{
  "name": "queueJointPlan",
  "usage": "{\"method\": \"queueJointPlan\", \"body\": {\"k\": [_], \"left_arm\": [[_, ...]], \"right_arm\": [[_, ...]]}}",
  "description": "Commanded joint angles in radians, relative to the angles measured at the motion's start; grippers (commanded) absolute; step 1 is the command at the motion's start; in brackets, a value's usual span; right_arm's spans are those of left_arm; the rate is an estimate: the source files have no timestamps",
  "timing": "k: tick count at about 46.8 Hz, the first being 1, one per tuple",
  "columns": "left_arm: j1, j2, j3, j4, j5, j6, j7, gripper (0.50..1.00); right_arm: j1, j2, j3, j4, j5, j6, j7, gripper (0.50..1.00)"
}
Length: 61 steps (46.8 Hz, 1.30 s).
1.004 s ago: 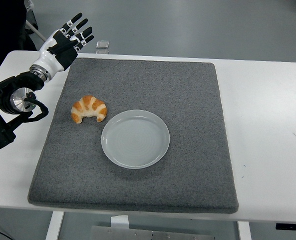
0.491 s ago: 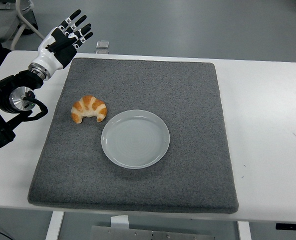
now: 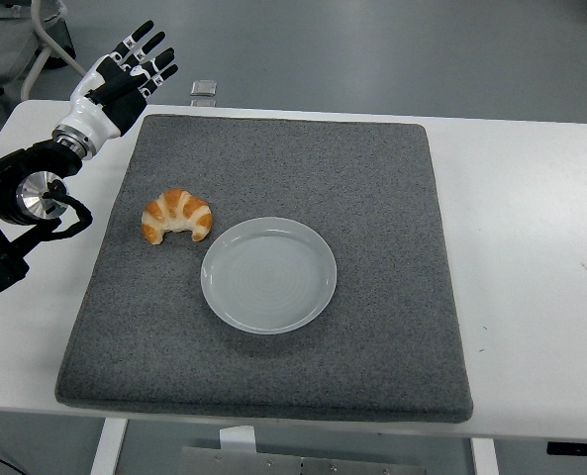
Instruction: Place the bread on the plate
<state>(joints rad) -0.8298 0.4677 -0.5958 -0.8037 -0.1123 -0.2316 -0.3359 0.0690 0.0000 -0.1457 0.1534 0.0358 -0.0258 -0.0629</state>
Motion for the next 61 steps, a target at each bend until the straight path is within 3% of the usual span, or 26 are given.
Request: {"method": "queueJointPlan", "body": {"k": [1, 21, 38, 47, 53, 61], "left_arm": [[-0.002, 0.0, -0.001, 0.0, 0.002, 0.0, 0.0, 0.99], [-0.015, 0.038, 0.024, -0.04, 0.005, 0.015, 0.015, 0.988], [-0.193, 0.316, 0.235, -0.359, 0.019, 0.182, 0.098, 0.988], [-0.223, 0.353, 0.312, -0.397, 0.389, 0.242, 0.1, 0.988], [-0.219, 0.393, 0.402, -0.448, 0.655, 0.244, 0.1, 0.988], [-0.215, 0.424, 0.47, -0.497, 0.76, 0.25, 0.1, 0.988]], "right_arm": [[0.0, 0.0, 0.0, 0.0, 0.0, 0.001, 0.0, 0.93], [0.0, 0.0, 0.0, 0.0, 0.001, 0.001, 0.0, 0.93], [0.0, 0.0, 0.0, 0.0, 0.001, 0.001, 0.0, 0.93], [0.0, 0.0, 0.0, 0.0, 0.001, 0.001, 0.0, 0.93], [0.0, 0.0, 0.0, 0.0, 0.001, 0.001, 0.0, 0.93], [0.0, 0.0, 0.0, 0.0, 0.001, 0.001, 0.0, 0.93]]}}
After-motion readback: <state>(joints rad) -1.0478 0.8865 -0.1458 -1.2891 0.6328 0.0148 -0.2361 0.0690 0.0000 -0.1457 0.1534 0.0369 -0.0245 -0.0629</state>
